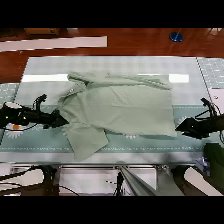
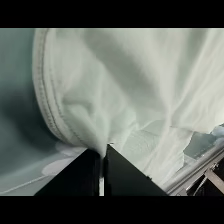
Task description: Fold the shirts.
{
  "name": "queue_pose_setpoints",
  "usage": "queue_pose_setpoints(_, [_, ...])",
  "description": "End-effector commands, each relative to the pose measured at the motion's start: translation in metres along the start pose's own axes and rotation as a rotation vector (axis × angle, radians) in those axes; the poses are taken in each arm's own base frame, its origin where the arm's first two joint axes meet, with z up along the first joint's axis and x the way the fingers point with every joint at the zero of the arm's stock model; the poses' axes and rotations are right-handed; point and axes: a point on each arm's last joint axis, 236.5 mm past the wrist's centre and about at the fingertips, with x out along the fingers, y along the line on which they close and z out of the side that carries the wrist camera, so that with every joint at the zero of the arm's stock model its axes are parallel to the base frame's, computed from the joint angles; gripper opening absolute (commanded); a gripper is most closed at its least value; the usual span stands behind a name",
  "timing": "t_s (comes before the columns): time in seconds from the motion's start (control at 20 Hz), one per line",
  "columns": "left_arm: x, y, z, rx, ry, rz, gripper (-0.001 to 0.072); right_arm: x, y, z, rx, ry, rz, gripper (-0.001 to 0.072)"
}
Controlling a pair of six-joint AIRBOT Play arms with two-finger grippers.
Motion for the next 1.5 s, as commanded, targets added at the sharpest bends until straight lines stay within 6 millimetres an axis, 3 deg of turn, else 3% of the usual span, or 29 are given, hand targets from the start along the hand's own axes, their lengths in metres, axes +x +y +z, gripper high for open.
queue_pose_setpoints(0.0, [0.0,-0.003,-0.002,0.01,0.01,-0.011,0.0032,0.012,-0.005,-0.012,0.016,0.023,-0.005,0.0558])
queue_pose_setpoints(0.3, [0.0,-0.004,-0.004,0.028,0.018,-0.017,0.0032,0.017,0.0,0.016,0.087,-0.104,0.025,0.0557])
queue_pose_setpoints(0.6, [0.0,-0.004,-0.004,0.036,0.017,-0.016,0.0032,0.051,-0.002,0.005,0.196,-0.121,0.073,0.0539])
queue_pose_setpoints(0.65, [0.0,-0.004,-0.004,0.036,0.017,-0.016,0.0032,0.055,0.0,0.007,0.216,-0.138,0.093,0.0496])
queue_pose_setpoints(0.75, [-0.002,-0.005,-0.002,0.04,0.012,-0.015,0.0032,0.054,0.009,0.018,0.239,-0.187,0.142,0.0241])
queue_pose_setpoints(0.9, [-0.006,-0.009,0.005,0.056,0.001,-0.017,0.0032,0.043,0.039,0.038,0.215,-0.261,0.28,0.0024])
queue_pose_setpoints(1.05, [-0.022,-0.024,0.015,0.109,-0.01,-0.032,0.003,0.015,0.078,0.048,0.099,-0.283,0.42,0.0022])
queue_pose_setpoints(1.2, [-0.059,-0.06,0.038,0.219,-0.096,-0.051,0.003,-0.031,0.106,0.058,-0.04,-0.305,0.456,0.0022])
queue_pose_setpoints(1.35, [-0.124,-0.127,0.062,0.395,-0.281,-0.08,0.003,-0.102,0.138,0.079,-0.177,-0.466,0.421,0.0022])
queue_pose_setpoints(1.45, [-0.184,-0.193,0.066,0.548,-0.463,-0.12,0.003,-0.162,0.173,0.086,-0.295,-0.624,0.423,0.0022])
